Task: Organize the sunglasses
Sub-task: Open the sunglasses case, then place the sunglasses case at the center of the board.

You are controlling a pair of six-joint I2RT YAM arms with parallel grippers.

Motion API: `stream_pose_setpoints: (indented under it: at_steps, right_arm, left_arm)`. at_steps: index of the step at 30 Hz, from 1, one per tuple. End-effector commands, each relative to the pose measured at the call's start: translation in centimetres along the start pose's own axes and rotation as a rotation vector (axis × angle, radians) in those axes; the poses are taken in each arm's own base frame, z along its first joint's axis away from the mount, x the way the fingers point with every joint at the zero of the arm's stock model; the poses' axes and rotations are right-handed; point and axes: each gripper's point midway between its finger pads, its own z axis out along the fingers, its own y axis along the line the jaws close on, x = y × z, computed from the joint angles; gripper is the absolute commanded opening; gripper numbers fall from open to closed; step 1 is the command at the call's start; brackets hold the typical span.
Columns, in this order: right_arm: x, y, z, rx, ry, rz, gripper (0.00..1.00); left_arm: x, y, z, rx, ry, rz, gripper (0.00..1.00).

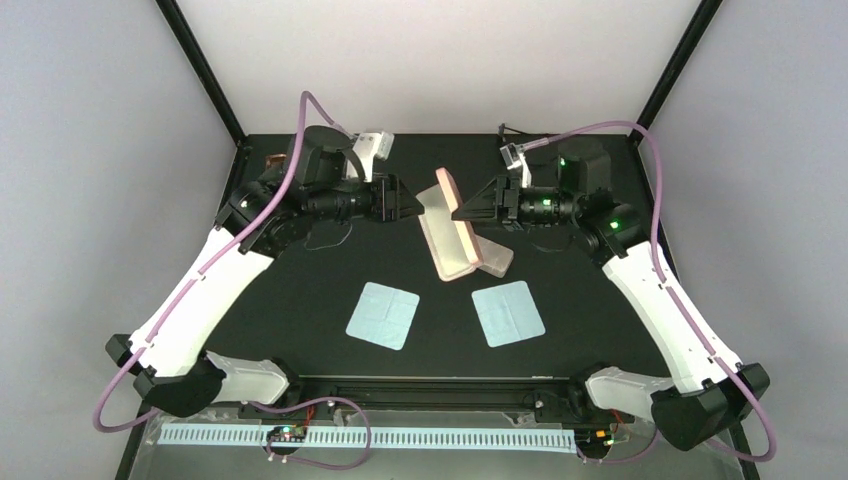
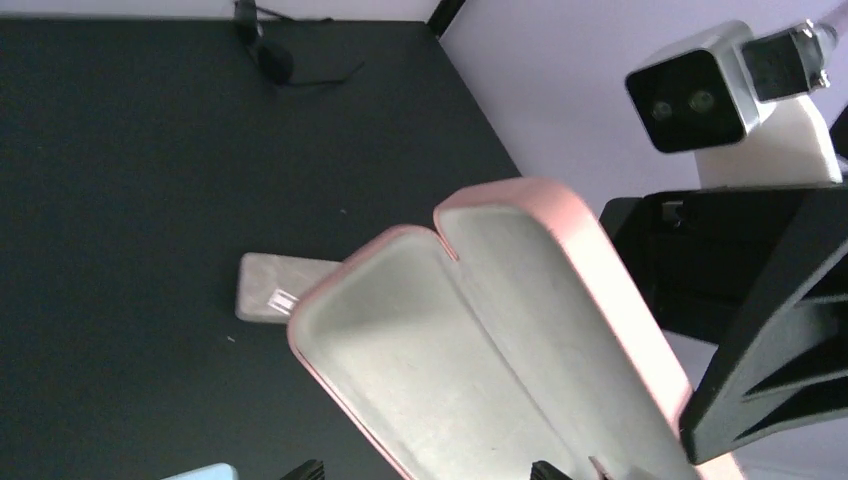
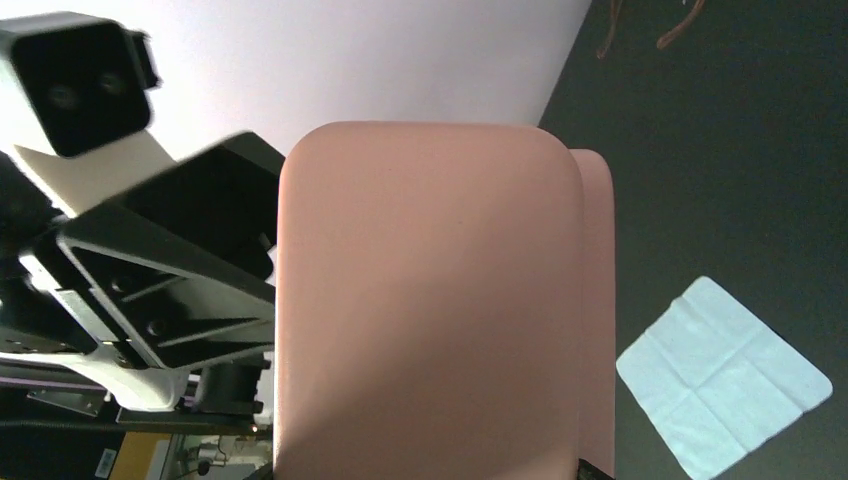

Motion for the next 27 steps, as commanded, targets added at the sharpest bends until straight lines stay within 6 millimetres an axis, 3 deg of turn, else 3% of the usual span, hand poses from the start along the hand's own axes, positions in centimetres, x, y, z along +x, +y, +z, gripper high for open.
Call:
stream_pose_setpoints:
  at_steps: [1,13,22,27]
  right_arm:
    - [1.3,1.0,-0.1,-0.037,0.072,-0.03,0.01]
    - [4.2,2.3,-0.3,-0.139,0.212,0.008,0.01]
    - [5.3,3.5,-0.2,-0.182,0.264,0.009,0.01]
    - [5.6,3.3,-0.1,-0.179,0.272,0.018,0.01]
  left_arm:
    - [-0.4,0.7,-1.4,-0.047,-0.056,0.26,0.55]
    - [1.1,0.4,-1.9,0.039,-0.25,0.749,0.56]
    - [1.4,0.1,0.0,0.082,-0.212,0.783,0.51]
    - [1.8,0.1,1.0,0.097,-0.187,0.791,0.38]
